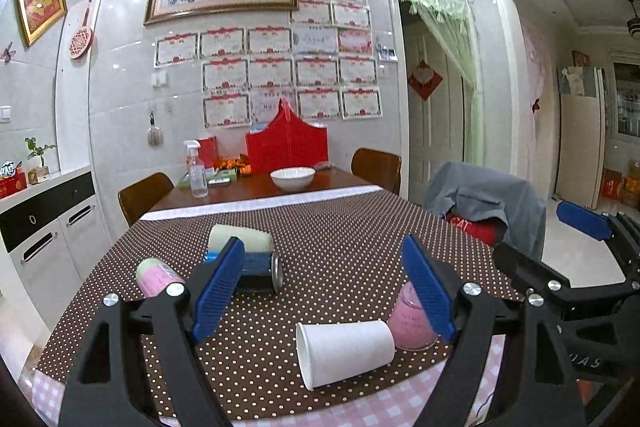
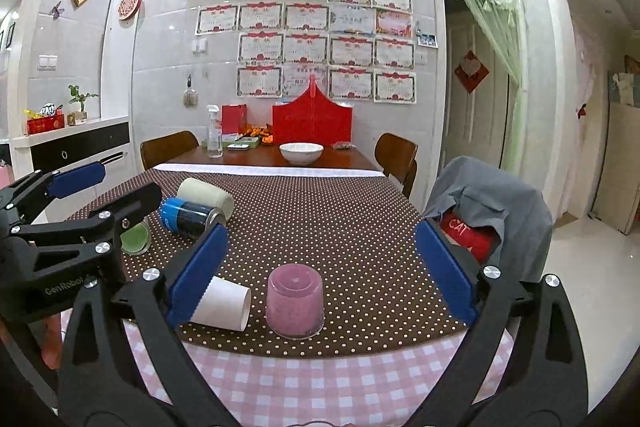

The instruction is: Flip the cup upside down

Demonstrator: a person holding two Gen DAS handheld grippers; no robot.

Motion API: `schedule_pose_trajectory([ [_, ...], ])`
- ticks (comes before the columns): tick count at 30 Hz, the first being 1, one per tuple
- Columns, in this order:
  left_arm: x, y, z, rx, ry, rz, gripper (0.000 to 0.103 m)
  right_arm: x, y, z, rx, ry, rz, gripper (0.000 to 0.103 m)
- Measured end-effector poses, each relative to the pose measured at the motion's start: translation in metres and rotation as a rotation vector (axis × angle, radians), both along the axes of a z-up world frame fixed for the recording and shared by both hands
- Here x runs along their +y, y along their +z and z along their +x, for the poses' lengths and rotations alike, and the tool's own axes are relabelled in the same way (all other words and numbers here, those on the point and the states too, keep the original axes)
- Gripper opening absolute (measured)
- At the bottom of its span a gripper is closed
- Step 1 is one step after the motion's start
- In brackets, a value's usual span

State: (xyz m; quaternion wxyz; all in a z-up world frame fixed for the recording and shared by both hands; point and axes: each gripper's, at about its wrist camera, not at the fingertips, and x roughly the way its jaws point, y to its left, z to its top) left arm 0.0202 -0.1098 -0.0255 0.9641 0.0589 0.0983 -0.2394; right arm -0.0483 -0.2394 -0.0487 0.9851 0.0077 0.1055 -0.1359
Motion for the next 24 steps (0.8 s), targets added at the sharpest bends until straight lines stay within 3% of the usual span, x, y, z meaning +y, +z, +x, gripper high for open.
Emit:
schedule_pose_trajectory([
  [24, 0.0074, -0.0002, -0.0092, -0.076, 0.036, -0.027, 0.080, 0.0064, 0.0006, -0.0019, -0.022, 0.015, -0.020, 0.095],
])
